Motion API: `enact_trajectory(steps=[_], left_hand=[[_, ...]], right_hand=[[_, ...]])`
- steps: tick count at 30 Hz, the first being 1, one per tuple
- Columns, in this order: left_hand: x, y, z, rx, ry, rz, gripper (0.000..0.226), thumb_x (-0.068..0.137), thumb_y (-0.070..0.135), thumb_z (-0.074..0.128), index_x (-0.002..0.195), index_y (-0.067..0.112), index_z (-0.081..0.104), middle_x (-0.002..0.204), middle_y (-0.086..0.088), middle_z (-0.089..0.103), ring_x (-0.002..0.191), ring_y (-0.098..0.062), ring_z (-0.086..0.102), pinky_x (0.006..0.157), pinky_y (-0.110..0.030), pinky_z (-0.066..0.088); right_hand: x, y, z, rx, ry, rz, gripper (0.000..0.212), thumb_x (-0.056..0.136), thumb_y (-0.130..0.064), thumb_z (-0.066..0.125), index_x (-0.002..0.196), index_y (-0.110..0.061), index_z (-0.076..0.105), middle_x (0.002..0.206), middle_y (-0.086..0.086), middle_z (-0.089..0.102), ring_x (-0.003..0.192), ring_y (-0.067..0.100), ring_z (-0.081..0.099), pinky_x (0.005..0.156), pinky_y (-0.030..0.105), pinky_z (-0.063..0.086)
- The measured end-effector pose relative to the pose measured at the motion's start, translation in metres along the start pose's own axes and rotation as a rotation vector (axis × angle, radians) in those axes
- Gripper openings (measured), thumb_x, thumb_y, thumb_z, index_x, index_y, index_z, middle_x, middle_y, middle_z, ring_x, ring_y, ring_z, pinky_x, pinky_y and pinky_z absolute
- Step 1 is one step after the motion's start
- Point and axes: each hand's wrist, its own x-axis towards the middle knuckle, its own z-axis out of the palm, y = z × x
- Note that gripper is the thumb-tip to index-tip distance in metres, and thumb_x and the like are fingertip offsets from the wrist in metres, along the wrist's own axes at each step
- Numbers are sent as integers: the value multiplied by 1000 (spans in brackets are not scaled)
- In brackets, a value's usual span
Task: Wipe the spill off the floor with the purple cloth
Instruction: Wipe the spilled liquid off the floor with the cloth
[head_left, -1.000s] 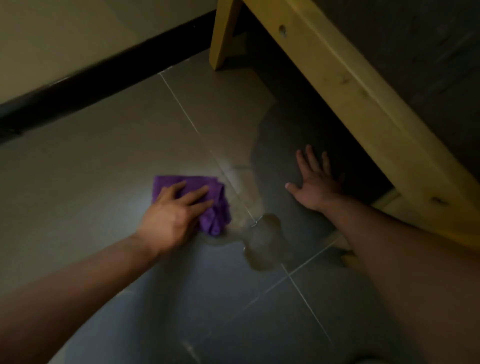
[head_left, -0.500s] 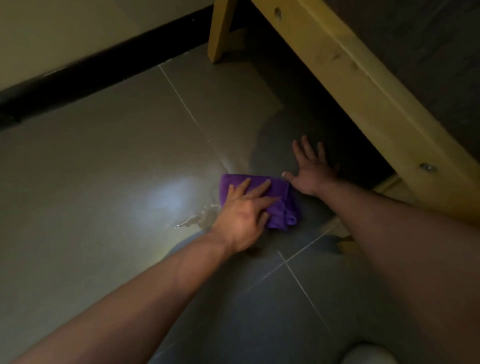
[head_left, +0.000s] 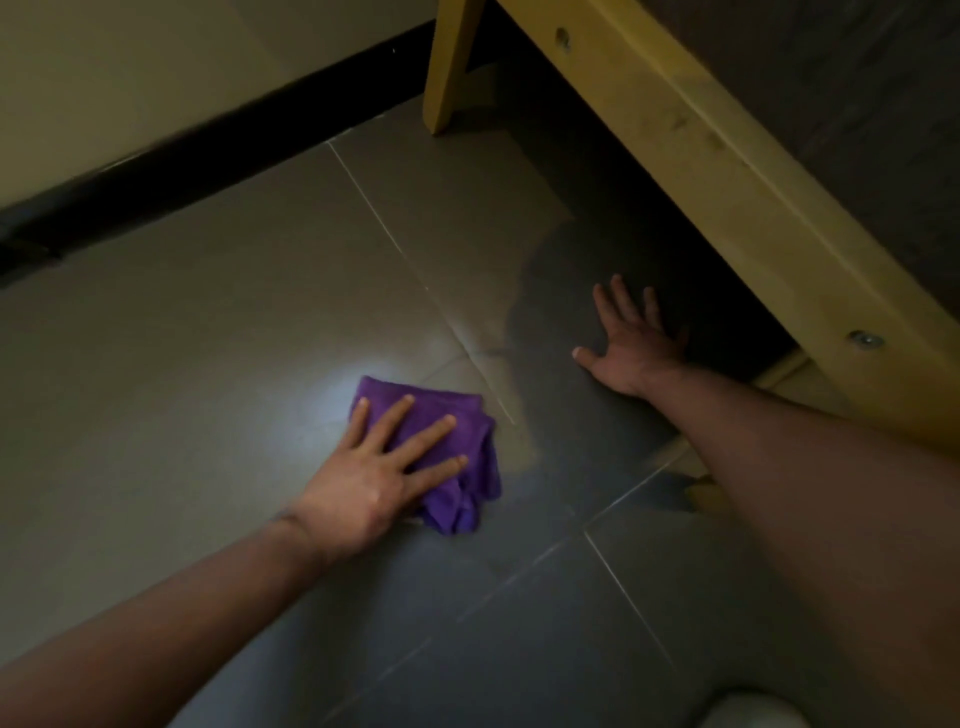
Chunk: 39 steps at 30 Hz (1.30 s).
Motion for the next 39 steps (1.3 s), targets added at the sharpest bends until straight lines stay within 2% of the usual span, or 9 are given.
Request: enact_trajectory(steps=[8,12,15,18,22,25,31,37,39], left_hand=[[17,34,-16,-365,124,-463,57,92,48,40,148,42,44,166,3,31,147,-55,21,113,-78,15],[48,66,-28,-321,130,-307,58,101,45,38,156,46,20,171,9,0,153,-48,-10,117,-73,-8],[63,58,-32,-201,91,-42,60,102,44,37,158,46,15,171,8,-4,152,-48,-16,115,-76,-7],[47,4,-13,-43,84,106,64,97,53,38,156,49,14,171,6,7,153,-47,-4,115,-78,6],[4,-55,-2,-63,109,-160,60,93,53,37,152,47,30,165,3,33,146,-51,30,109,-76,28],[-13,-22,-1,-156,174,-261,64,87,54,45,149,40,42,160,0,42,142,-51,38,108,-74,32],[0,81,9,-219,257,-119,58,89,43,60,145,41,46,157,3,47,135,-42,51,103,-65,42],[10,62,-1,-177,302,6,46,92,38,56,138,36,52,148,4,57,120,-34,60,93,-48,48],[7,50,-7,-393,348,-20,41,93,39,58,133,33,57,136,5,64,113,-27,62,92,-41,50]], right_hand=[[1,0,1,5,9,-9,90,95,-59,49,158,-38,-10,166,-14,-24,155,28,-19,113,76,10],[2,0,3,3,22,-3,90,95,-59,51,159,-39,-9,167,-14,-24,155,28,-17,114,76,12],[2,0,3,0,23,4,90,95,-60,51,159,-39,-9,167,-15,-23,155,27,-17,114,75,13],[2,1,4,-4,29,-1,91,94,-60,52,159,-38,-7,167,-15,-22,156,27,-16,115,74,12],[2,1,2,-7,22,0,90,93,-62,52,159,-39,-7,167,-14,-22,156,27,-16,114,75,12],[2,2,1,-8,21,0,91,93,-62,51,159,-39,-7,167,-14,-22,156,27,-16,115,75,12],[5,2,3,-20,14,-1,91,93,-63,50,159,-38,-8,167,-14,-22,155,27,-17,115,74,12],[1,0,0,-36,15,7,91,94,-62,50,159,-38,-8,167,-14,-22,156,28,-16,114,73,12],[2,1,1,-29,18,-2,91,94,-62,51,159,-38,-8,167,-14,-22,156,28,-15,115,72,12]])
